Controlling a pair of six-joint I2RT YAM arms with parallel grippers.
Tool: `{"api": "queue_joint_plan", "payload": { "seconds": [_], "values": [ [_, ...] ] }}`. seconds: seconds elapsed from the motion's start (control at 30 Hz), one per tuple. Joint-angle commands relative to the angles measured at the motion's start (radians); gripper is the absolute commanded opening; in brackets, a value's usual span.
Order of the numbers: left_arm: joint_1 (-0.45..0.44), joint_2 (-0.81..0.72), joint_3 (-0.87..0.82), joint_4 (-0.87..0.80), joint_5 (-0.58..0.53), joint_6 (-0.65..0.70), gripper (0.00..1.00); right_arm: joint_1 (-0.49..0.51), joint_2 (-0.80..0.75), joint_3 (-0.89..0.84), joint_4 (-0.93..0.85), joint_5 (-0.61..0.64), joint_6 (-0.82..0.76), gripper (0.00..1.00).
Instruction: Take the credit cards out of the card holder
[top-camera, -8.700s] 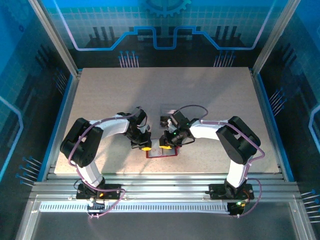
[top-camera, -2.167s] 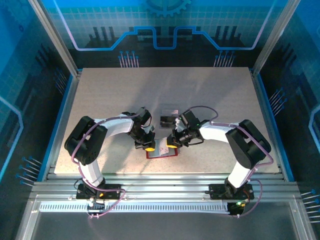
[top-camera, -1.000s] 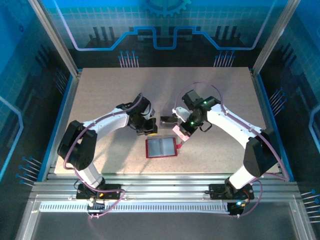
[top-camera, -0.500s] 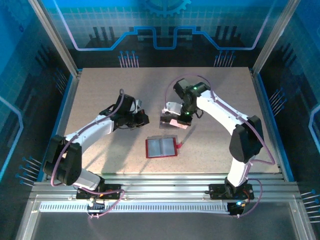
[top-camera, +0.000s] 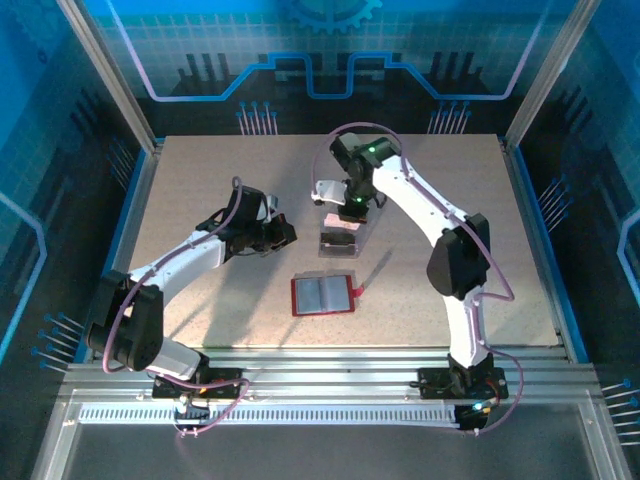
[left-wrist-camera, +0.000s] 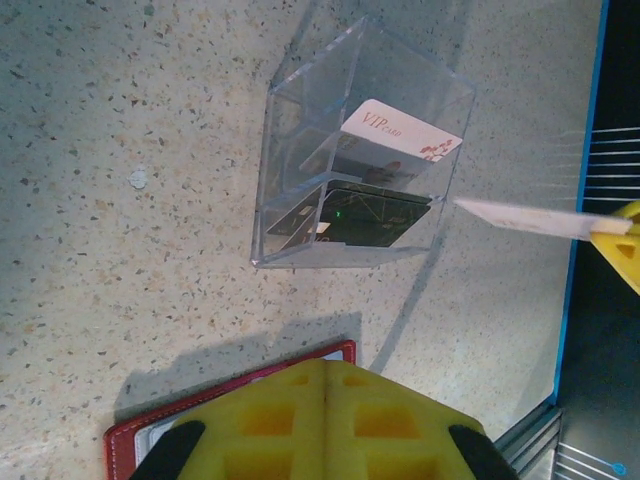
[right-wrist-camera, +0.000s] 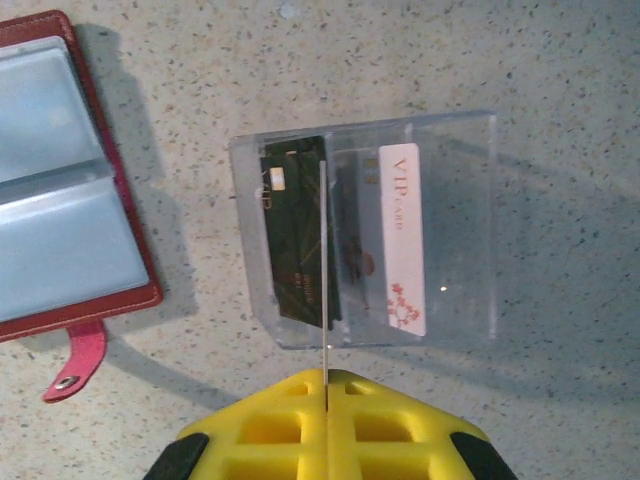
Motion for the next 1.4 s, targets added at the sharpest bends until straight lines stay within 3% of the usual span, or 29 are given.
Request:
{"api": "queue_joint_plan", "payload": {
  "seconds": [0.0, 0.33, 0.93, 1.37],
  "values": [
    [0.011, 0.005, -0.01, 0.026, 0.019, -0.017, 0.03, -0.01, 0.056, 0.092, -0.085, 0.011, -0.038, 0.0],
    [0.016, -0.006, -0.052, 0.076, 0.045, -0.046, 0.03, -0.008, 0.216, 0.302, -0.152, 0.069, -0.067, 0.0],
    [0.017, -0.047, -0.069, 0.061, 0.026, -0.049, 0.03, -0.009, 0.315, 0.317, -0.172, 0.06, -0.06, 0.0],
    [0.018, -0.045, -0.072, 0.063, 0.037, -0.056, 0.04, -0.01, 0.288, 0.309, -0.108, 0.12, -0.001, 0.18]
  ]
}}
